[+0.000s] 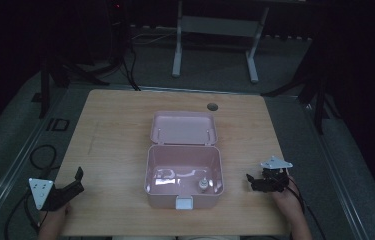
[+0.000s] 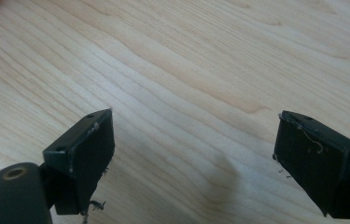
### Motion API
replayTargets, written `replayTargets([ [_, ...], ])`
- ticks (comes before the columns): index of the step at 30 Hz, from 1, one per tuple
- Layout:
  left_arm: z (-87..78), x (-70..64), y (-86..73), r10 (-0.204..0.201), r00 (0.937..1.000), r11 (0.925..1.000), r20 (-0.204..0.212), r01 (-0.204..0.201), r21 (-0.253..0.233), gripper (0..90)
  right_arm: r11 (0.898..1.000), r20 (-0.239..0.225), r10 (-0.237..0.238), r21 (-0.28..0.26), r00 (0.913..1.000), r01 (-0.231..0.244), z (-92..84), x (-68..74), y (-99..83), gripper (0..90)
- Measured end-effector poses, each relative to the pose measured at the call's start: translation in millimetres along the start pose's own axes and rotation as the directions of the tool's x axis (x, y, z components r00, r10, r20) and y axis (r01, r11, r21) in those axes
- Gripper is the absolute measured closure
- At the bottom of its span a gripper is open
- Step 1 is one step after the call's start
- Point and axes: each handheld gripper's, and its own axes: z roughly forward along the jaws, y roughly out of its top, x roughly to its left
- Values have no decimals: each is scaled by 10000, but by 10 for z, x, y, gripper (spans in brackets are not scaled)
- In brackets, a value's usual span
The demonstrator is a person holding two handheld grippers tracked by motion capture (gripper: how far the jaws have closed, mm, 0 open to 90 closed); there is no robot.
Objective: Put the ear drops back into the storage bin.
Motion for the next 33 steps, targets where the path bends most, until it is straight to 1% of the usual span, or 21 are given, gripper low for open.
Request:
replayTargets([
  [2, 0, -1, 0, 5, 10000, 10000, -3, -5, 1, 4, 9999, 386, 38, -100, 9992, -34, 5, 12, -23, 121],
  [5, 0, 0, 0, -7, 10000, 10000, -3, 7, -4, 4, 9970, 749, 558, -586, 9956, -515, -6, 5, -57, 121],
  [6, 0, 0, 0, 0, 10000, 10000, -2, 0, -1, 4, 9956, 968, 669, -726, 9930, -600, -12, 7, -69, 121],
  [8, 0, 0, 0, 1, 10000, 10000, 4, -1, -1, 4, 9910, 1076, 1004, -995, 9891, -898, -22, 2, -88, 121],
  [9, 0, 0, 0, -5, 10000, 10000, 8, 5, -4, 4, 9890, 1248, 1091, -1133, 9862, -951, -31, 4, -95, 121],
  [12, 0, 3, 0, -16, 10000, 10000, 18, 16, 3, 4, 9805, 1638, 1504, -1512, 9750, -1258, -48, 17, -118, 122],
  [13, 0, 3, 0, -16, 10000, 10000, 18, 16, 3, 4, 9805, 1638, 1504, -1512, 9750, -1258, -48, 17, -118, 122],
  [15, -2, 6, 1, -27, 10000, 10000, 32, 27, -5, 4, 9754, 2010, 1704, -1735, 9646, -1362, -50, 37, -134, 122],
  [17, -1, 8, 1, -38, 10000, 10000, 35, 38, -1, 4, 9635, 1931, 2132, -2041, 9577, -1733, -59, 41, -142, 122],
  [18, -1, 9, 2, -54, 10000, 10000, 38, 54, -9, 4, 9601, 1877, 2248, -2105, 9562, -1844, -61, 37, -144, 121],
  [19, -2, 10, 1, -68, 10000, 10000, 35, 68, -18, 4, 9576, 1918, 2314, -2178, 9538, -1885, -64, 33, -148, 122],
  [20, -2, 10, 1, -65, 10000, 10000, 42, 65, -12, 4, 9543, 2111, 2409, -2294, 9473, -1916, -68, 25, -157, 122],
  [21, -2, 9, 1, -57, 10000, 10000, 48, 57, -13, 4, 9510, 2197, 2537, -2348, 9420, -2013, -65, 12, -167, 122],
  [23, -3, 8, 1, -39, 10000, 10000, 58, 39, -17, 4, 9419, 2197, 2880, -2408, 9321, -2342, -62, -23, -200, 122],
  [24, -3, 8, 1, -30, 10000, 10000, 74, 30, -10, 4, 9398, 2192, 2957, -2415, 9298, -2420, -65, -31, -204, 122],
  [26, -2, 6, 1, -35, 10000, 10000, 79, 35, -11, 4, 9338, 2212, 3054, -2602, 9262, -2457, -78, -32, -214, 122],
  [27, -1, 7, 2, -30, 10000, 10000, 77, 30, -6, 4, 9331, 2357, 3039, -2692, 9231, -2385, -81, -24, -212, 122],
  [29, 0, 8, 2, -44, 10000, 10000, 75, 44, -11, 4, 9326, 2544, 2967, -2846, 9205, -2219, -91, -10, -197, 122],
  [30, 0, 9, 2, -50, 10000, 10000, 70, 50, -13, 4, 9312, 2566, 2990, -2887, 9191, -2224, -93, -6, -191, 122],
  [31, -1, 10, 2, -63, 10000, 10000, 64, 63, -18, 4, 9304, 2561, 2971, -2941, 9199, -2186, -96, -4, -184, 122],
  [33, -1, 11, 2, -79, 10000, 10000, 53, 79, -23, 4, 9319, 2636, 2861, -3002, 9212, -2036, -102, 5, -177, 122],
])
